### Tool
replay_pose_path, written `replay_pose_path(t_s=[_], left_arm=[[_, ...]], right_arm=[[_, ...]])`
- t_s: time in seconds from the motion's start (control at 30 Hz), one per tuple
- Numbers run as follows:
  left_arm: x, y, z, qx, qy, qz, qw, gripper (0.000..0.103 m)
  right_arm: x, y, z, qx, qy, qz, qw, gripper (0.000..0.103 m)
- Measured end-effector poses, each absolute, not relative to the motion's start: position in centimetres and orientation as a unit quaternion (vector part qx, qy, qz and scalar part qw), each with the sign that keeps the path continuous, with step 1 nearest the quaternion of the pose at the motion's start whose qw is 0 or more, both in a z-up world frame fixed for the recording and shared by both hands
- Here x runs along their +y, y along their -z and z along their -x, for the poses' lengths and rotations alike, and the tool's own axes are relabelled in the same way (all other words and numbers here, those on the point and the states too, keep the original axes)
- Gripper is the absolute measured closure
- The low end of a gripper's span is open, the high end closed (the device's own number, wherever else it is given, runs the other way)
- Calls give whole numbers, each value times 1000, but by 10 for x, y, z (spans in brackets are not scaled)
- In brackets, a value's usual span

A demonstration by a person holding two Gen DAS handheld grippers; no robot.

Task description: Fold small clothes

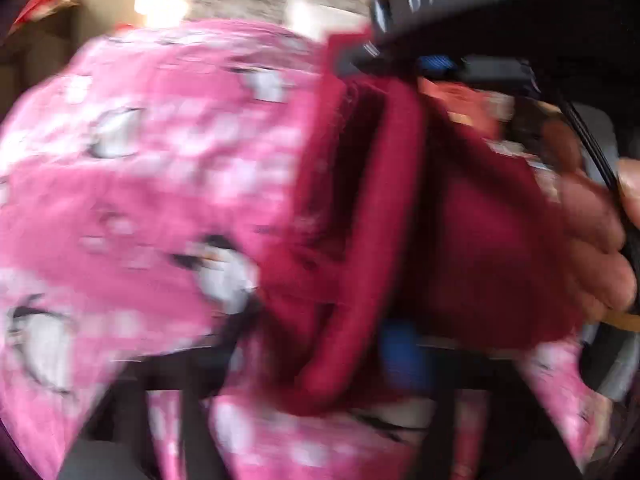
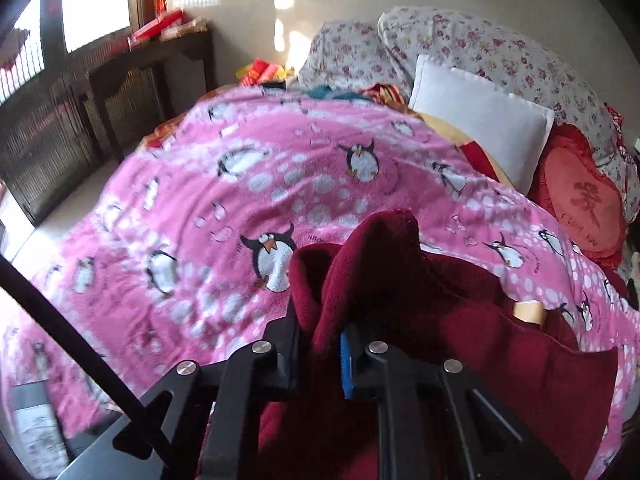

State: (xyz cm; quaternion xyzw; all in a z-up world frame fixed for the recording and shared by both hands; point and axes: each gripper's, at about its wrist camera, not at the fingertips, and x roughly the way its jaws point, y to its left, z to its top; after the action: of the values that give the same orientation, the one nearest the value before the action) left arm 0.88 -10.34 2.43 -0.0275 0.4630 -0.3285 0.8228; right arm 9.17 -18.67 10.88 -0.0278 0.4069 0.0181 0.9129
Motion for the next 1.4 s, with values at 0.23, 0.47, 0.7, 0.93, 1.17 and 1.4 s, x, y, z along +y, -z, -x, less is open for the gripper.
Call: replay_pose_path(t_s=[0.23,0.47,0.7,0.93,1.17,1.4], left_arm=[[-135,-73,34,426,378,35,821,82],[-225,-125,94,391,450,-31,802,82],[-293,-110,107,404,477,-64,778,82],[-340,-72,102,432,481,-93,757,82],[-309,-91,98,437,502,-68,743,69],[-247,-93,80,432,445,-27,784,55]], right_arm=[[-230,-153,-35,374,-13,9,927,89],[-306,-194,23,341,36,-12,939,89],[-382,-184,51,348,96,-37,932,89],[-423,-133,45,383,163,-26,909,89],[-431,-129,50,375,158,-48,912,89],[-432,-126,56,373,211,-16,903,85]])
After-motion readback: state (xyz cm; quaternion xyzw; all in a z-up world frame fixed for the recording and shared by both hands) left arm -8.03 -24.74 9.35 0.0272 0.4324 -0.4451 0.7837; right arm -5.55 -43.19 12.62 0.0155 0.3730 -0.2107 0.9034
